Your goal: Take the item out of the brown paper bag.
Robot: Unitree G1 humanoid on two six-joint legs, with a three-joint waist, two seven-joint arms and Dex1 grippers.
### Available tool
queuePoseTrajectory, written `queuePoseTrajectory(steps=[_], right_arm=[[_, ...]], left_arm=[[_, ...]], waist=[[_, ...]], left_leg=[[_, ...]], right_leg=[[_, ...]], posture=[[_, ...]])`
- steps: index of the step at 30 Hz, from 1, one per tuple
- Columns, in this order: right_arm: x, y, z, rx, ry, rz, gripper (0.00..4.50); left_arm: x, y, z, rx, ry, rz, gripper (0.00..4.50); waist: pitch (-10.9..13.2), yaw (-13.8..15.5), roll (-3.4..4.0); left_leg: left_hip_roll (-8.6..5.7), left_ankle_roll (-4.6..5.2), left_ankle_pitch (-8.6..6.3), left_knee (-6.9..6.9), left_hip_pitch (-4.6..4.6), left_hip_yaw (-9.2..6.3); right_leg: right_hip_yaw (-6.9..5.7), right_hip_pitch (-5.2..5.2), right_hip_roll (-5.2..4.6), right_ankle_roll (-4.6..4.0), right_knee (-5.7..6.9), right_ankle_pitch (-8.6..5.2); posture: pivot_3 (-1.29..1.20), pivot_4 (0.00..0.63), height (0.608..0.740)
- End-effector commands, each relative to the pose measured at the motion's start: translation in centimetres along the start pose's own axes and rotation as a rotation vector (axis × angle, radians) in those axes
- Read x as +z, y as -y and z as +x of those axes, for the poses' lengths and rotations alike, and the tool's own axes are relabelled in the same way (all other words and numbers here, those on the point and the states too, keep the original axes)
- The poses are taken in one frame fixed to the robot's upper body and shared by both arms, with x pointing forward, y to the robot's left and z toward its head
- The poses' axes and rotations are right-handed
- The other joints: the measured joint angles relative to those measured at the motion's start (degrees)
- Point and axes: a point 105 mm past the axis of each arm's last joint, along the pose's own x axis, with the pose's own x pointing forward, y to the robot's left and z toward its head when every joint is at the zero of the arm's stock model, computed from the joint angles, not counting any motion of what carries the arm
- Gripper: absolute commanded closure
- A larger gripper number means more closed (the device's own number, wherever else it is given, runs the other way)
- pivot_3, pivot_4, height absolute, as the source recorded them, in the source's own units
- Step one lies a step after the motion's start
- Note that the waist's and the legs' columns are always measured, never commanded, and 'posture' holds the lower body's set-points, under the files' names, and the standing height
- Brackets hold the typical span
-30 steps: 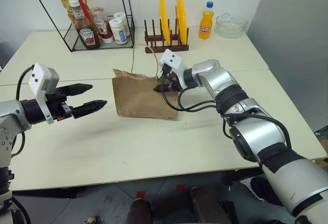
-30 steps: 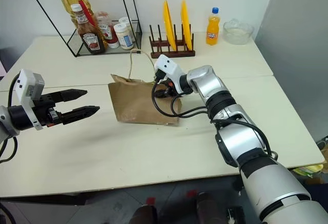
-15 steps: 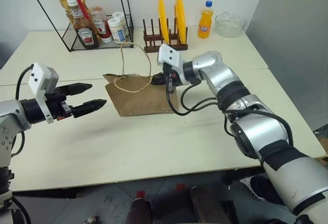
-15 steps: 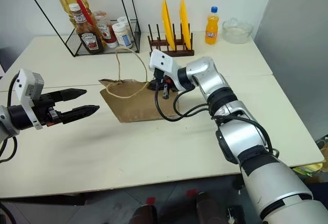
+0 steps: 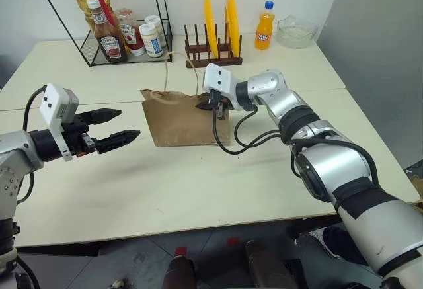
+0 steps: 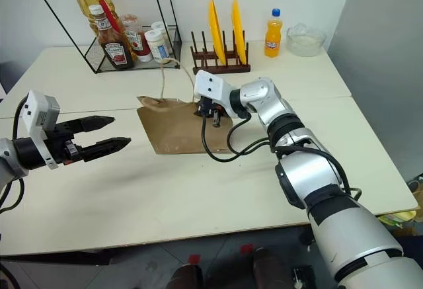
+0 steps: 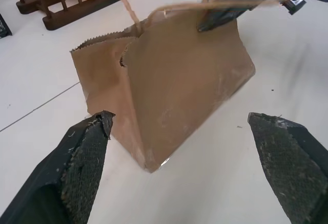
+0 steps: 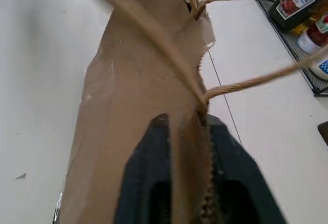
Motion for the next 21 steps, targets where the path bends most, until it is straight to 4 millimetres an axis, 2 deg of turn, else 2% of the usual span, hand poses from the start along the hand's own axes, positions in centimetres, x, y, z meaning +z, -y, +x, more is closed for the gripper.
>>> queuePoseTrajectory(steps=[1,5,8,12,15,18,21], right_arm=[[1.0,1.0,-0.8,-0.031,0.053,0.013,2.39],[1.0,1.8,-2.8,-0.029,0.095,0.062,0.92],[0.3,2.3,-4.8,-0.042,0.128,0.093,0.02],[-0.7,2.4,-8.5,-0.128,0.194,0.152,0.02],[0.0,0.8,-11.4,-0.231,0.237,0.182,0.02],[0.3,-1.2,-12.9,-0.329,0.221,0.218,0.02],[0.4,-2.9,-14.3,-0.485,0.187,0.25,0.02]], left_arm=[[0.9,0.2,-0.3,-0.001,0.025,0.024,0.0],[1.2,-0.1,-0.3,0.0,0.026,0.022,0.0],[1.7,-0.9,-0.2,0.004,0.04,0.017,0.0],[2.8,-2.8,0.0,0.036,0.065,0.026,0.0],[3.8,-4.6,0.3,0.079,0.084,0.04,0.0],[4.7,-6.3,1.1,0.12,0.094,0.078,0.0],[6.3,-8.8,3.7,0.226,0.114,0.174,0.0]], waist=[[0.0,0.0,0.0],[0.0,0.0,0.0],[0.0,0.3,-0.01],[0.0,0.7,-0.01],[0.0,1.5,-0.01],[0.0,1.7,0.04],[0.0,2.1,0.05]], left_leg=[[0.0,0.0,0.0,0.0,0.0,0.0],[0.0,-0.01,0.0,0.0,-0.01,-0.01],[0.0,-0.01,0.01,0.0,-0.01,-0.04],[-0.01,-0.03,0.01,0.02,-0.01,-0.13],[-0.02,-0.04,0.03,0.0,-0.03,-0.24],[-0.03,-0.07,0.04,0.0,-0.04,-0.34],[-0.04,-0.13,0.11,0.02,-0.03,-0.44]], right_leg=[[0.0,0.0,0.0,0.0,0.0,0.0],[-0.01,0.0,0.0,0.0,0.0,0.0],[-0.06,0.04,-0.01,0.0,-0.01,0.0],[-0.15,0.12,-0.01,0.0,-0.03,0.0],[-0.2,0.13,0.01,-0.04,-0.01,-0.02],[-0.31,0.09,0.01,-0.22,0.08,-0.13],[-0.4,0.09,0.04,-0.23,0.13,-0.14]], posture=[[0.0,0.15,0.74],[0.0,0.15,0.74],[0.0,0.15,0.74],[0.0,0.15,0.74],[0.0,0.15,0.74],[0.0,0.15,0.74],[0.0,0.15,0.74]])
